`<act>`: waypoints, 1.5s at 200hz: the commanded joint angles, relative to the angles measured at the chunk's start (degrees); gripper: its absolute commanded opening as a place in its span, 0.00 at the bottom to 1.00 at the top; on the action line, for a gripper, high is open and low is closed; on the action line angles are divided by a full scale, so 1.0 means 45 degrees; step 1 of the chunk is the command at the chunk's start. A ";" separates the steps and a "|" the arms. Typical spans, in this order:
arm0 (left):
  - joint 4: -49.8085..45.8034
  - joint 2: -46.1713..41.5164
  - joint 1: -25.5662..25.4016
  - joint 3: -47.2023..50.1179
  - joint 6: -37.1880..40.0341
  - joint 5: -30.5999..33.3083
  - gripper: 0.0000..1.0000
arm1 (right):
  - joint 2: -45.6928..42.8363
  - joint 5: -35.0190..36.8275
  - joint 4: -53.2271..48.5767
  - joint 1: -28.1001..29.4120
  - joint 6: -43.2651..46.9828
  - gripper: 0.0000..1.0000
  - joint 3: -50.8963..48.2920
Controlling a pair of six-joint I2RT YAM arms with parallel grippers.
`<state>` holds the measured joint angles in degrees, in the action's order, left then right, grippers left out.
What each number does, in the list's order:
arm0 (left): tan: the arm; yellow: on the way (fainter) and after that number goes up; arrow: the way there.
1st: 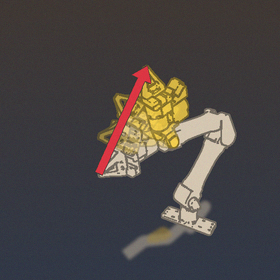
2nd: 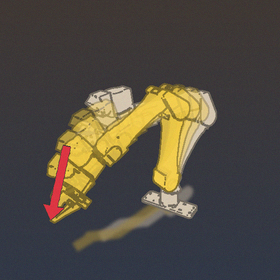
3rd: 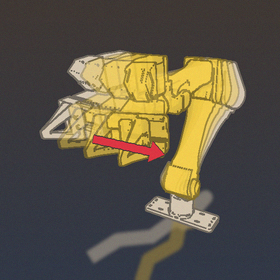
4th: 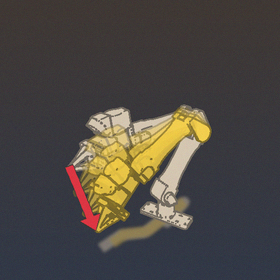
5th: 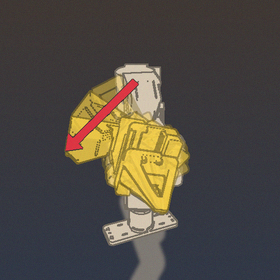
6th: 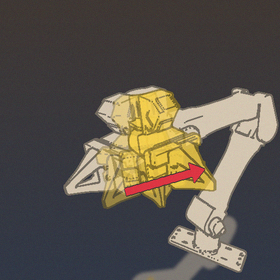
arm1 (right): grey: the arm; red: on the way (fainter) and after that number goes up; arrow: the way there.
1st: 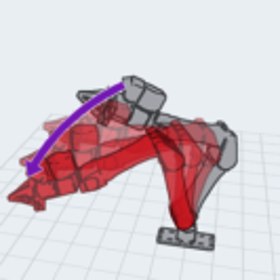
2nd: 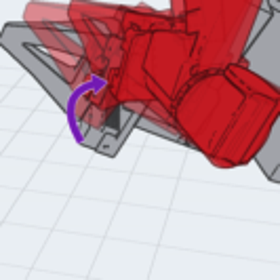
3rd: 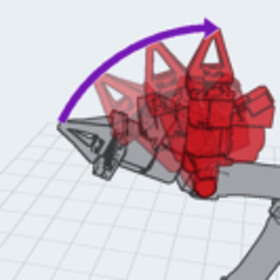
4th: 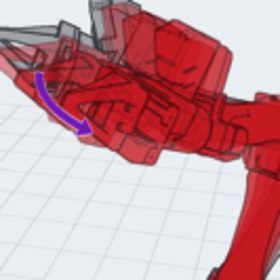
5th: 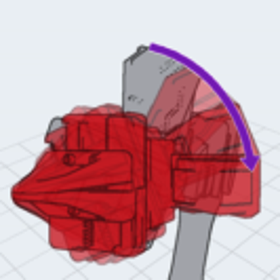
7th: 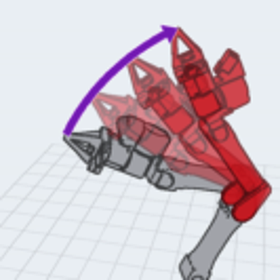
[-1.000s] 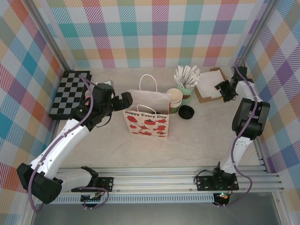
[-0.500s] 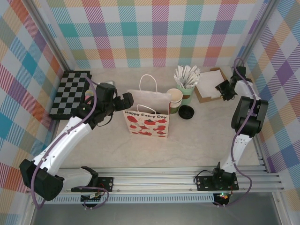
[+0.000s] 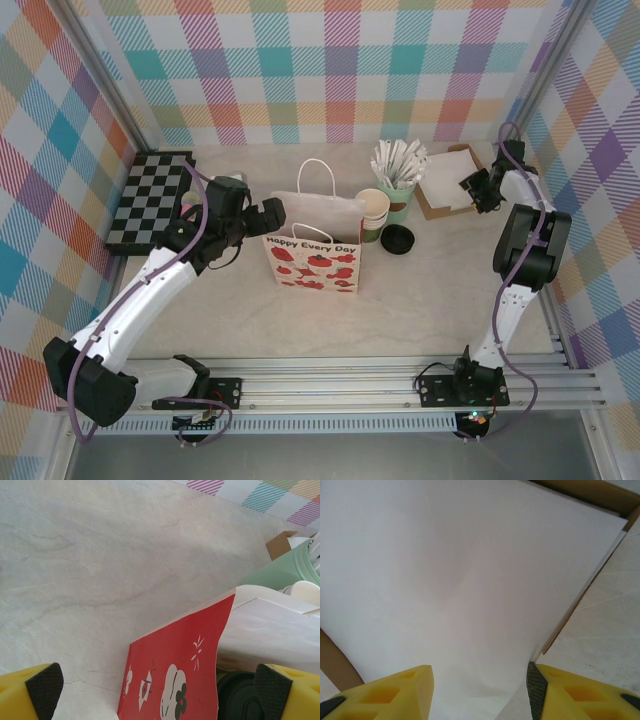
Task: Pack the takeout coffee
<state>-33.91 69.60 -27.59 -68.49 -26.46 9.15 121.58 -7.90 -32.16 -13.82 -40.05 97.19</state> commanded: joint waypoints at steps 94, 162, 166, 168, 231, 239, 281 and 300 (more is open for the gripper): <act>0.0161 0.0145 0.0190 -0.0365 0.0089 0.0032 1.00 | -0.0397 0.0307 0.0794 0.0151 -0.0133 0.51 -0.0757; 0.0229 0.0182 0.0176 -0.0269 0.0070 0.0057 1.00 | -0.0258 0.0714 0.0583 0.0365 0.0144 0.48 -0.0406; 0.0231 0.0179 0.0176 -0.0261 0.0068 0.0032 1.00 | -0.0272 0.0737 0.0582 0.0369 0.0177 0.48 -0.0391; 0.0246 0.0177 0.0175 -0.0267 0.0071 0.0026 1.00 | -0.0277 0.0754 0.0579 0.0375 0.0187 0.48 -0.0387; 0.0158 0.0062 0.0185 -0.0211 0.0080 0.0114 1.00 | -0.0175 0.0997 0.0852 0.0386 0.0325 0.36 -0.0387; 0.0201 0.0079 0.0175 -0.0173 0.0043 0.0099 1.00 | -0.0193 0.1013 0.0854 0.0394 0.0381 0.34 -0.0367; 0.0347 0.0178 0.0180 -0.0171 -0.0011 -0.0038 1.00 | -0.0234 0.1165 0.1093 0.0411 0.0481 0.16 -0.0404; 0.0392 0.0197 0.0187 -0.0210 0.0019 -0.0099 1.00 | -0.0435 0.1187 0.1599 0.0411 0.0755 0.06 -0.0493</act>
<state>-33.87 70.39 -27.59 -68.49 -26.48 9.06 120.49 -3.36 -28.45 -12.25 -38.06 93.89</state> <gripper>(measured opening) 0.999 0.108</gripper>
